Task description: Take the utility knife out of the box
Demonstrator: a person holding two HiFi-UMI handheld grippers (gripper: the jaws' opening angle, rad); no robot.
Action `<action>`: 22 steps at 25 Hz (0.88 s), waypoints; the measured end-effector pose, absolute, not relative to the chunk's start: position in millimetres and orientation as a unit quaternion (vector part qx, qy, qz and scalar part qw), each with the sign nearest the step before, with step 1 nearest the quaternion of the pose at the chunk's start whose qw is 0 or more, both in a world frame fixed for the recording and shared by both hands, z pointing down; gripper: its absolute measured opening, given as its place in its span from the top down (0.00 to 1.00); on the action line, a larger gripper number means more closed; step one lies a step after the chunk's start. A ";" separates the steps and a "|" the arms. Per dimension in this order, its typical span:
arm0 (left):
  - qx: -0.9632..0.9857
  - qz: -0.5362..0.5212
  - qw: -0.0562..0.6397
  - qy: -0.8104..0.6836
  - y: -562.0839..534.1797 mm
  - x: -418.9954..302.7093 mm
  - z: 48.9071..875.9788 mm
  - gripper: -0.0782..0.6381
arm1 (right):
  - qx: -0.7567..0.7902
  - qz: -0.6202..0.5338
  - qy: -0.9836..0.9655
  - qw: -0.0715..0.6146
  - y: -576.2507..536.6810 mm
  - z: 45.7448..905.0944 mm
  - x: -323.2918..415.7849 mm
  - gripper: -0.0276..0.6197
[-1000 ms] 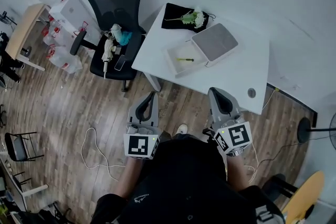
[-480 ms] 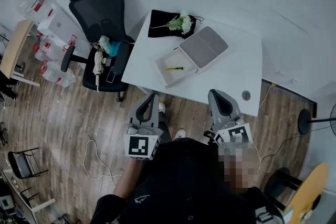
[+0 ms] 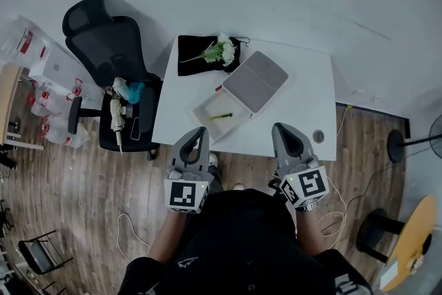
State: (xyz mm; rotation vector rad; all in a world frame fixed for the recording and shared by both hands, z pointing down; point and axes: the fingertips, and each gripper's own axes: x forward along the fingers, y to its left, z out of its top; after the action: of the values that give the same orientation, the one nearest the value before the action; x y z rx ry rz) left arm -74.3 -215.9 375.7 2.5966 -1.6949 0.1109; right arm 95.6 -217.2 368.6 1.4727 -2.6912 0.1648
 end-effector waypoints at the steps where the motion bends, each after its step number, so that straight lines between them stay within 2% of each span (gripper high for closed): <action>1: 0.839 0.035 0.021 -0.542 -226.1 -77.2 375.4 0.88 | 0.483 0.053 -0.873 0.035 -225.5 367.1 92.2 0.95; 12: 0.877 0.056 0.033 -0.477 -322.1 -95.6 395.1 0.88 | 0.527 0.059 -0.847 0.044 -293.1 367.3 60.2 0.95; 22: 0.921 0.114 0.041 -0.369 -369.8 -76.8 448.2 0.88 | 0.579 0.074 -0.810 0.057 -325.1 377.3 51.3 0.95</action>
State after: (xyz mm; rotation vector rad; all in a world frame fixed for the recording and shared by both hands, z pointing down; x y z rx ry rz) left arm -76.8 -369.8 448.2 2.8206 -1.1312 0.3485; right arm 51.3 -325.1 377.3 1.7557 -2.4553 0.2234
